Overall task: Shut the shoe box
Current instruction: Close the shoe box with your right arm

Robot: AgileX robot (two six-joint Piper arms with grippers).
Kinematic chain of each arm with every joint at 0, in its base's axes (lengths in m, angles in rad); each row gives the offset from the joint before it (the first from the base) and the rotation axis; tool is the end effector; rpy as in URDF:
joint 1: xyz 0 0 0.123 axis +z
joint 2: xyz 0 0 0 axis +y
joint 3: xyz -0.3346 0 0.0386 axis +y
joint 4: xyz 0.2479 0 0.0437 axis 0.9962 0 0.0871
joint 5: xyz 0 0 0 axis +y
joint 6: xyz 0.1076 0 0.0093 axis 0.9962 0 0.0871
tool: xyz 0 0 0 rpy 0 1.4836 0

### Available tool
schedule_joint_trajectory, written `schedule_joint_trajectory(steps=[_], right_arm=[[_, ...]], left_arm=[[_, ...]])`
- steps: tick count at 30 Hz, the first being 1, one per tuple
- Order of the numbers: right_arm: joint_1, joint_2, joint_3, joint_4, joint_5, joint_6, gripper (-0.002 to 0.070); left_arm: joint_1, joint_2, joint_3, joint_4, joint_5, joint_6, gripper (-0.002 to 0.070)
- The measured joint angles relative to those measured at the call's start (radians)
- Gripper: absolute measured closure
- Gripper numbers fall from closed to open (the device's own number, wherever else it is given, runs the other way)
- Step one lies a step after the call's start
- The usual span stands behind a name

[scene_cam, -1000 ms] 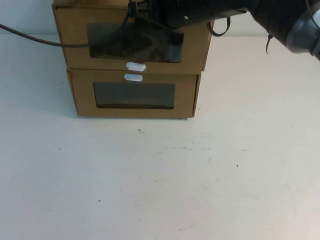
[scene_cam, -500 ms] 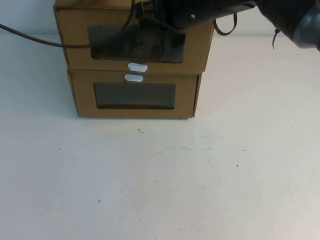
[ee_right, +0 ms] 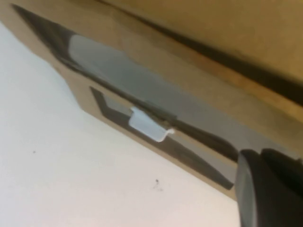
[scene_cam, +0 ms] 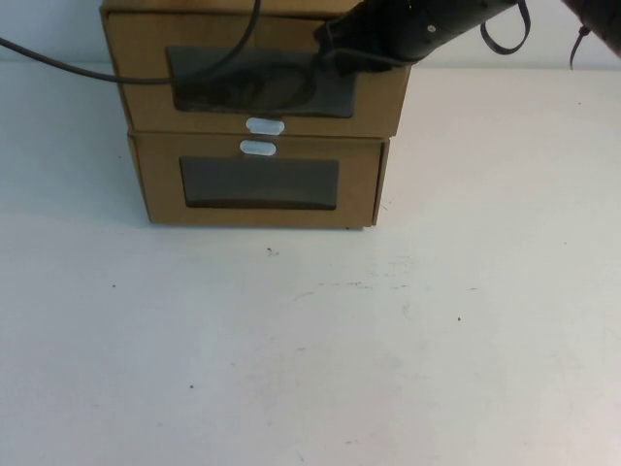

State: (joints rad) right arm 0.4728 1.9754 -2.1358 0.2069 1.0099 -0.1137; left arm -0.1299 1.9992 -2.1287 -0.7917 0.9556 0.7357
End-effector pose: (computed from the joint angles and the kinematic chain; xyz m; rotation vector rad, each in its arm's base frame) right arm 0.4210 0.2365 0.4254 -0.6396 2.2616 0.4374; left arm 0.4762 -0.1255 0.4395 0.6981 1.9572 -0.6119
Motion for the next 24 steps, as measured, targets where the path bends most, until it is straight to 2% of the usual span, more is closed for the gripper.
schedule_joint_trajectory(steps=[15, 24], right_arm=[[-0.024, 0.043, 0.000, 0.009, -0.127, 0.017, 0.0687], [-0.037, 0.032, 0.000, 0.063, -0.075, -0.003, 0.0687]], left_arm=[[0.000, 0.000, 0.000, 0.000, 0.002, 0.000, 0.0677], [0.000, -0.012, 0.000, 0.023, 0.039, -0.005, 0.0677]])
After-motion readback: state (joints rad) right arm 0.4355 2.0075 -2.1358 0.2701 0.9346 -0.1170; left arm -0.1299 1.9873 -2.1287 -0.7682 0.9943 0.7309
